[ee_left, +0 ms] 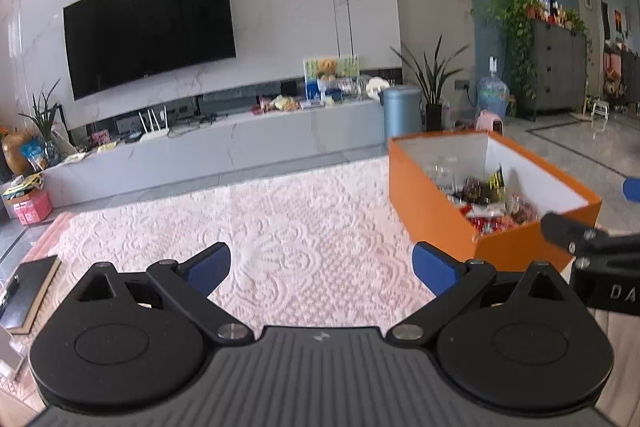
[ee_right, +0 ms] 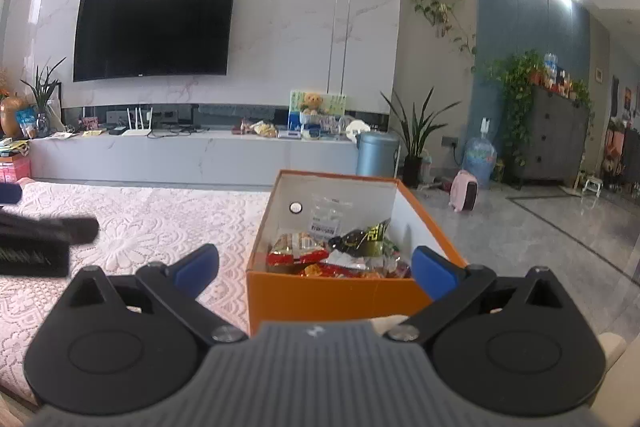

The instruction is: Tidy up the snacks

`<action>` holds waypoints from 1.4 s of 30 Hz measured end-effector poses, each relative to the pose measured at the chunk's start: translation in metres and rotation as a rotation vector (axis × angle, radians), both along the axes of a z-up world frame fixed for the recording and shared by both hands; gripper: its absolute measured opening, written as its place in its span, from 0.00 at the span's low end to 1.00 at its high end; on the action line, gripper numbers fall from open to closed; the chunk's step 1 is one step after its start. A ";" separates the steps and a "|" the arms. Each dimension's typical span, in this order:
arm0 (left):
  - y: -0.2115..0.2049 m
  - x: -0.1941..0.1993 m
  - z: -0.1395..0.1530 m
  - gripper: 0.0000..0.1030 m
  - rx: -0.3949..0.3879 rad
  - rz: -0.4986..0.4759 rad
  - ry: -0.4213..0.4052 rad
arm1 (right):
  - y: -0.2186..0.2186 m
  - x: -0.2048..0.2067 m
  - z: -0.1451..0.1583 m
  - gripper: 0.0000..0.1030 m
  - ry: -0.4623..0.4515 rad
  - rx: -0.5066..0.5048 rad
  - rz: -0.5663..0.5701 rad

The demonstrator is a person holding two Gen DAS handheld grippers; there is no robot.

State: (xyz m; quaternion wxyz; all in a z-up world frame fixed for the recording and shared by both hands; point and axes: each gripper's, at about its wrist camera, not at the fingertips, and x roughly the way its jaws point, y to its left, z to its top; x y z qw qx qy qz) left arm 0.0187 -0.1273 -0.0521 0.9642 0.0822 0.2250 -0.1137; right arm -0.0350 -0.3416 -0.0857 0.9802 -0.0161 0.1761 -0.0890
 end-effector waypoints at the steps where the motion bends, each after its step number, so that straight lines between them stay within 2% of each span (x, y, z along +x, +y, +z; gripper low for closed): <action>1: -0.001 0.000 -0.002 1.00 0.005 0.000 0.010 | 0.000 0.000 -0.002 0.97 0.001 0.001 0.000; 10: 0.002 0.003 -0.009 1.00 0.014 0.016 0.080 | -0.005 0.007 -0.006 0.97 0.021 0.033 -0.008; 18: 0.001 0.000 -0.005 1.00 0.018 0.018 0.089 | -0.009 0.008 -0.007 0.97 0.009 0.072 -0.003; 42: 0.003 0.002 -0.002 1.00 0.010 0.028 0.100 | -0.005 0.007 -0.009 0.97 0.013 0.072 0.007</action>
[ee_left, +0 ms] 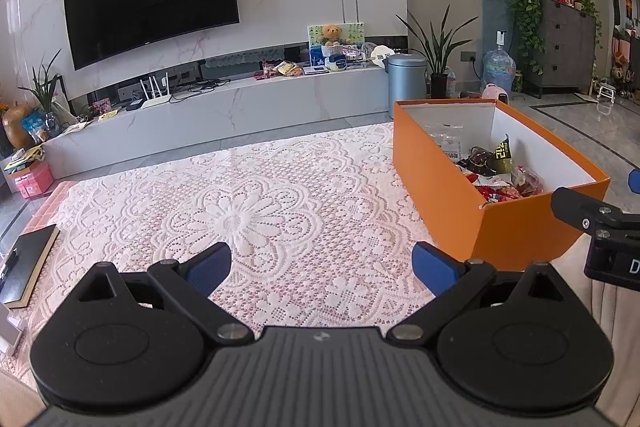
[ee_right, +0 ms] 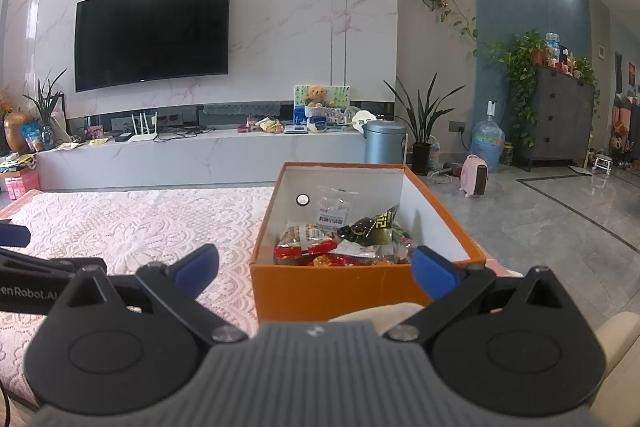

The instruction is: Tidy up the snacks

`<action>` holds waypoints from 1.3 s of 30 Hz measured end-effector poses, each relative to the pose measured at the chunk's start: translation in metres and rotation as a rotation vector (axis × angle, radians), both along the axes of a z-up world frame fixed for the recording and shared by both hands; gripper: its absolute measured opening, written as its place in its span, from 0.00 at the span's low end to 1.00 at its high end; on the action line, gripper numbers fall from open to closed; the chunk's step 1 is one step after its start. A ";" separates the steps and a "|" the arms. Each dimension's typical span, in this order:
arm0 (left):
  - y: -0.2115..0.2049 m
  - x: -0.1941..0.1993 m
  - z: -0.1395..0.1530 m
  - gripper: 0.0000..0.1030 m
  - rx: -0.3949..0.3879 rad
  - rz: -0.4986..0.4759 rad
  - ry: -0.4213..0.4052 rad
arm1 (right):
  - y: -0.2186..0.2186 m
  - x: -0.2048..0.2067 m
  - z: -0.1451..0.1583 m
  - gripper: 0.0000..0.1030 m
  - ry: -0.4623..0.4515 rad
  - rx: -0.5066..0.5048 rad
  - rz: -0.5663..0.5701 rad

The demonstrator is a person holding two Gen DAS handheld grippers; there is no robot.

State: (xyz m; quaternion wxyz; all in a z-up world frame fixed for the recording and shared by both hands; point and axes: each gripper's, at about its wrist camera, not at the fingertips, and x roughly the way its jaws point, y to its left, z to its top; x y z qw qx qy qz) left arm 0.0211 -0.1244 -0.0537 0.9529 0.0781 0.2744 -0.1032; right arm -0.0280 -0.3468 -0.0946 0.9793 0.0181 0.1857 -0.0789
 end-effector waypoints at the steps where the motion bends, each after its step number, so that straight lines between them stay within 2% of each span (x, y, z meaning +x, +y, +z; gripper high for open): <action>1: 0.000 0.000 0.000 1.00 -0.001 0.000 0.001 | 0.000 0.000 0.000 0.97 0.001 0.000 0.000; 39: 0.002 0.000 0.005 1.00 -0.015 0.019 0.013 | 0.000 0.002 -0.002 0.97 0.008 0.010 0.002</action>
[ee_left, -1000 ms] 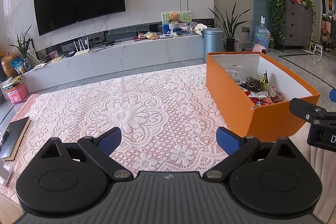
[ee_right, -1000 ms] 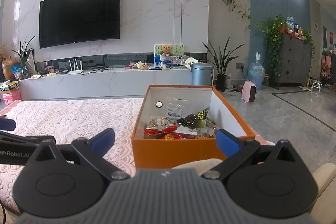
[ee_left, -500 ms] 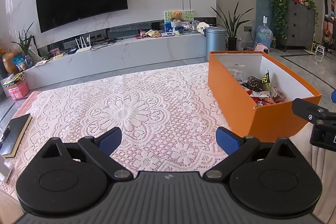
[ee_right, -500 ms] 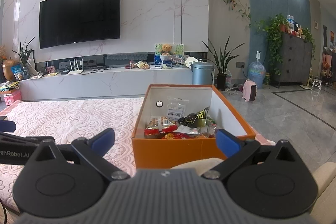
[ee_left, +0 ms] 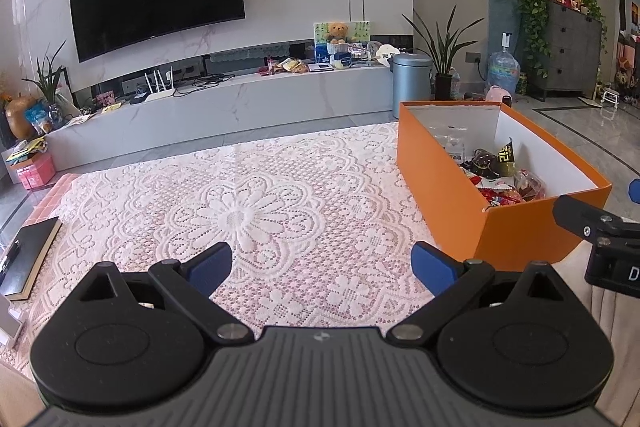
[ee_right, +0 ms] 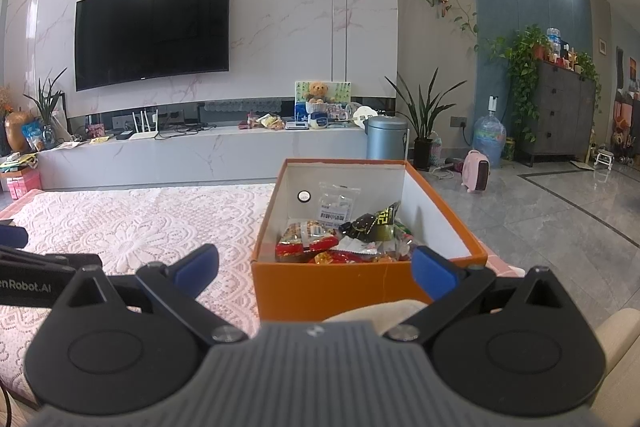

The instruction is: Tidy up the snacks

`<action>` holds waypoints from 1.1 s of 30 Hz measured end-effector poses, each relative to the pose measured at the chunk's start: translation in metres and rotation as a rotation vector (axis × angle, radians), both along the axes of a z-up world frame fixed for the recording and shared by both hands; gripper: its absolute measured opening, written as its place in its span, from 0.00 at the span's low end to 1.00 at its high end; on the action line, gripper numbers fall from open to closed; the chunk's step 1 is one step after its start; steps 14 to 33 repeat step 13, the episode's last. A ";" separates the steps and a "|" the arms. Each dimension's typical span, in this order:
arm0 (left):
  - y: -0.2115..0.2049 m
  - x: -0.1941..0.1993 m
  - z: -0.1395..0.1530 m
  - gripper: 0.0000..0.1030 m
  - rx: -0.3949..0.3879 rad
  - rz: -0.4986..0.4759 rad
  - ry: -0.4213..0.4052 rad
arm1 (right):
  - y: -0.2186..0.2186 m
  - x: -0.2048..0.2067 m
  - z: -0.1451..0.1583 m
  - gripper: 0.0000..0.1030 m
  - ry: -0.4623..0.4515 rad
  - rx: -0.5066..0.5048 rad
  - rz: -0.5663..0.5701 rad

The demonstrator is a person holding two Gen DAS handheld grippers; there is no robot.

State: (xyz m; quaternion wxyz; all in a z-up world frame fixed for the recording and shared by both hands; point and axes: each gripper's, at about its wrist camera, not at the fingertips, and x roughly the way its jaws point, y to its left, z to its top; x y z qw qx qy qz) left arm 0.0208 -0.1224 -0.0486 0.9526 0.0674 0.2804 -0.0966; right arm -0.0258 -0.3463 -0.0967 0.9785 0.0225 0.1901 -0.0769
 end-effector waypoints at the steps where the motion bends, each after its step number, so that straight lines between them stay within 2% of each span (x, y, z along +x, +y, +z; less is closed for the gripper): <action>1: 0.000 0.000 0.000 1.00 -0.002 -0.001 0.002 | 0.000 0.000 0.000 0.97 0.001 0.000 0.000; 33: 0.001 0.000 0.001 1.00 -0.013 0.001 -0.012 | 0.001 0.000 -0.001 0.97 0.007 -0.004 0.000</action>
